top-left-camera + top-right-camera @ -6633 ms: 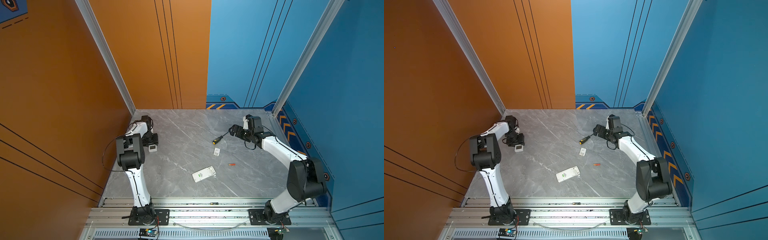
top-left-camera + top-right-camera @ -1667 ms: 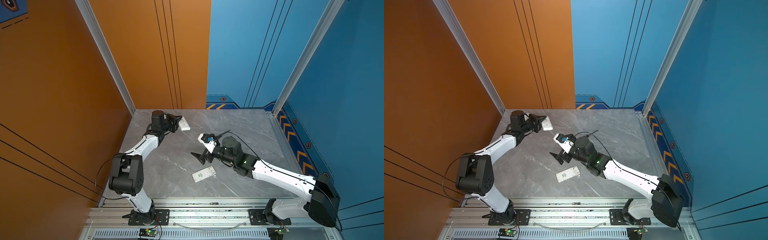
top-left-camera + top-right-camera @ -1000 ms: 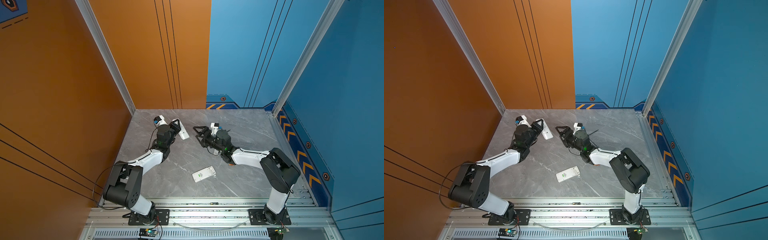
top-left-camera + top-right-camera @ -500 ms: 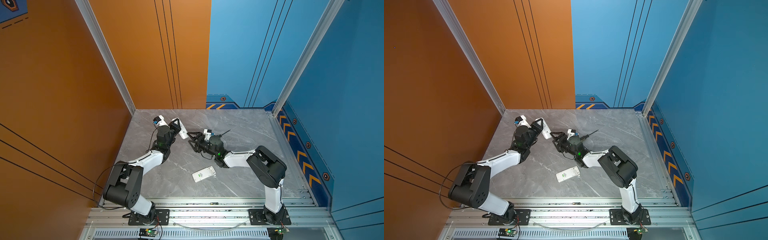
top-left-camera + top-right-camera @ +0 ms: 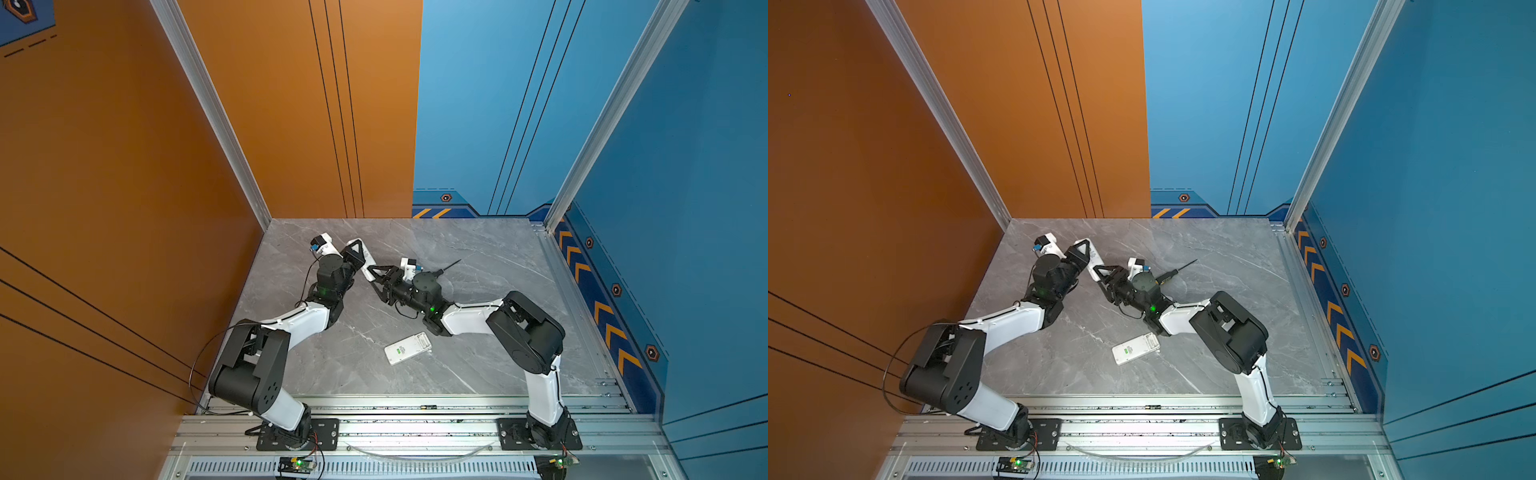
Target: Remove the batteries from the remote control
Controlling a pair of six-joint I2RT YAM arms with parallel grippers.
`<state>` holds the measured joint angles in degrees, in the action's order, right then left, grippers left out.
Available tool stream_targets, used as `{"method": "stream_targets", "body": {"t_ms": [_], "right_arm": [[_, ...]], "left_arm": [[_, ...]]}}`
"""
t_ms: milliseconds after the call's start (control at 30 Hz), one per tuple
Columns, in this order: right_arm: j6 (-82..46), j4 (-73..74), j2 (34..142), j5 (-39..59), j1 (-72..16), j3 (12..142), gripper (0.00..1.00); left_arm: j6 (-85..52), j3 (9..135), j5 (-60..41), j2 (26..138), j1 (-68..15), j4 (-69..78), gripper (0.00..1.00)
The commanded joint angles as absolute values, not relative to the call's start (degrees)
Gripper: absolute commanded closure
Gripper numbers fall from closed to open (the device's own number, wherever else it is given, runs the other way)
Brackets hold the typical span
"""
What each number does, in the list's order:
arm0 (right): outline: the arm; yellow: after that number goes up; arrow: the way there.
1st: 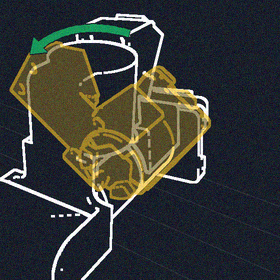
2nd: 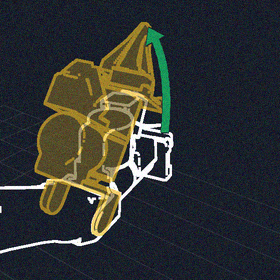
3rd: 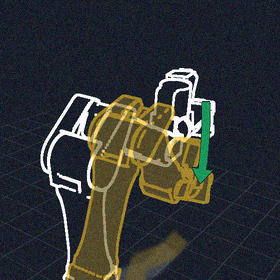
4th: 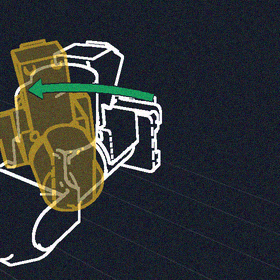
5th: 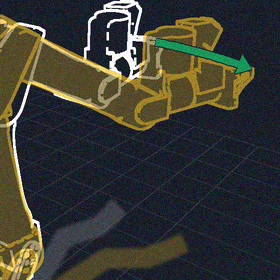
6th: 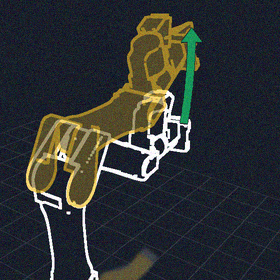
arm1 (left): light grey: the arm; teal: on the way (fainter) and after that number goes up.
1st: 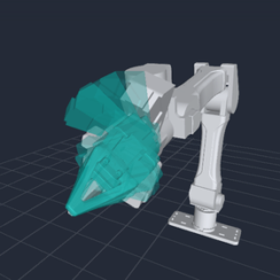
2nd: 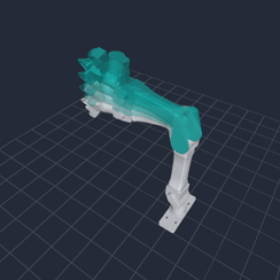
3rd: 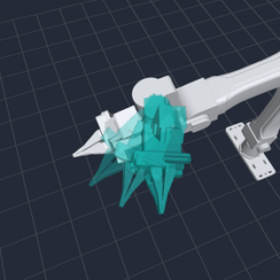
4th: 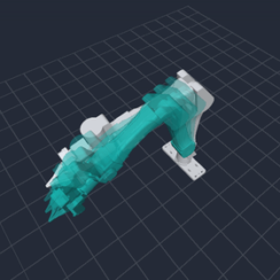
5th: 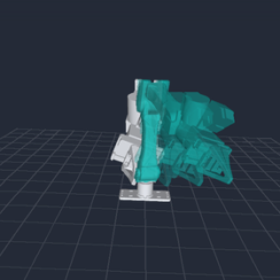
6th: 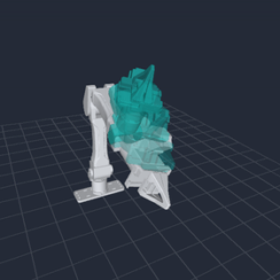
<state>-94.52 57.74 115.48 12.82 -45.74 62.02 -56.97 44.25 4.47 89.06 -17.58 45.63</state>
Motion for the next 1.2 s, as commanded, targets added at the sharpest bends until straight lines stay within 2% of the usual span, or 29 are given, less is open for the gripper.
{"method": "stream_targets", "body": {"t_ms": [0, 200, 300, 367, 1167], "right_arm": [[-94.3, 59.0, 115.0, 12.0, -45.9, 60.3, 0.5], [-94.6, 59.4, 115.1, 12.5, -45.6, 59.1, 0.68], [-94.5, 59.3, 114.8, 12.9, -45.5, 58.9, 0.71], [-93.9, 58.9, 114.3, 13.4, -45.4, 58.7, 0.77], [-91.5, 53.7, 108.6, 15.2, -44.9, 55.7, 0.69]], "left_arm": [[-56.4, 43.8, 5.5, 89.5, -17.7, 47.9, 1.0], [-56.0, 43.9, 5.0, 89.8, -17.4, 48.0, 1.0], [-55.9, 44.0, 4.6, 90.0, -17.1, 48.4, 1.0], [-55.2, 44.1, 4.4, 90.1, -17.1, 48.3, 1.0], [-52.7, 42.4, 4.9, 90.4, -17.0, 47.3, 1.0]]}}
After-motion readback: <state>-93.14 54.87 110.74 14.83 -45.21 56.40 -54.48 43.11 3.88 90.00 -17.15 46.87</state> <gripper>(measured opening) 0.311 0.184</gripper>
